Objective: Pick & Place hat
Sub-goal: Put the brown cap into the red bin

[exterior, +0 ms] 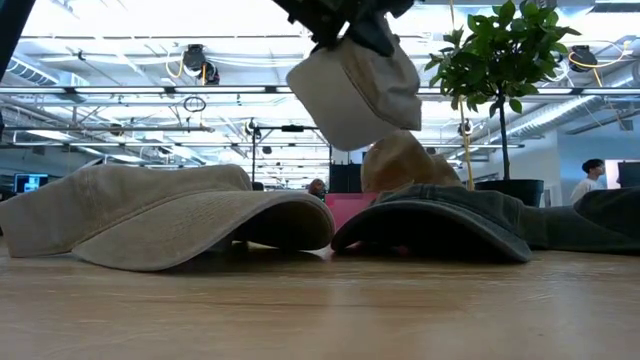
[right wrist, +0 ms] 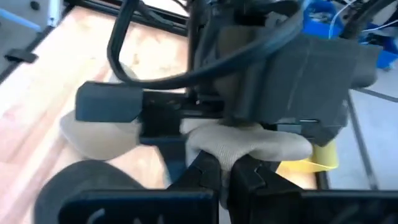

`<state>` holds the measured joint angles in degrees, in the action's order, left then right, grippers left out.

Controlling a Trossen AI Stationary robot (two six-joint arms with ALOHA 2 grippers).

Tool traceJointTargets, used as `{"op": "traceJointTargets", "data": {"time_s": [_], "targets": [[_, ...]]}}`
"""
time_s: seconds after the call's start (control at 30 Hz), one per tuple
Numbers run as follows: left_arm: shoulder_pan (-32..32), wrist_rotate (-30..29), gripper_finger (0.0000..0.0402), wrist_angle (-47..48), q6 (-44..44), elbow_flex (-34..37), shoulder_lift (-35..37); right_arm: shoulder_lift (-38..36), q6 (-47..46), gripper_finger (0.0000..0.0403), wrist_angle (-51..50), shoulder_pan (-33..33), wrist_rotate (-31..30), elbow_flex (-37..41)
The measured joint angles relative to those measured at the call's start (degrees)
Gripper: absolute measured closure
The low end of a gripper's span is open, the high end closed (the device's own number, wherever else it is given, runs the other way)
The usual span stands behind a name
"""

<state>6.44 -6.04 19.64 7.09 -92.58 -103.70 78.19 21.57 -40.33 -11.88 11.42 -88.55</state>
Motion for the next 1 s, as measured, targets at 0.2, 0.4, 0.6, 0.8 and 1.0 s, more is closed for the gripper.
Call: {"op": "traceJointTargets", "data": {"time_s": [0.2,0.4,0.6,0.8,1.0], "targets": [[-0.22,0.01,0.0314,0.41,0.96,0.00,0.17,0.24,-6.48,0.0394,-0.03,-0.04,-0.60,0.84],[-0.20,-1.53,0.0383,3.43,1.04,0.00,0.85,0.24,-7.93,0.0346,-0.15,0.01,-3.74,1.05],[0.97,-1.94,0.0388,9.00,0.40,0.66,4.75,0.24,-11.20,0.0272,-0.45,-0.10,-3.98,1.07],[5.22,3.04,0.0389,5.11,-3.07,7.09,10.84,0.24,-14.93,0.0210,-1.65,-0.15,-6.35,1.09],[12.63,16.70,0.0389,-12.10,-2.26,22.71,19.89,0.22,-18.61,0.0191,-2.59,-0.15,-14.56,2.37]]}}
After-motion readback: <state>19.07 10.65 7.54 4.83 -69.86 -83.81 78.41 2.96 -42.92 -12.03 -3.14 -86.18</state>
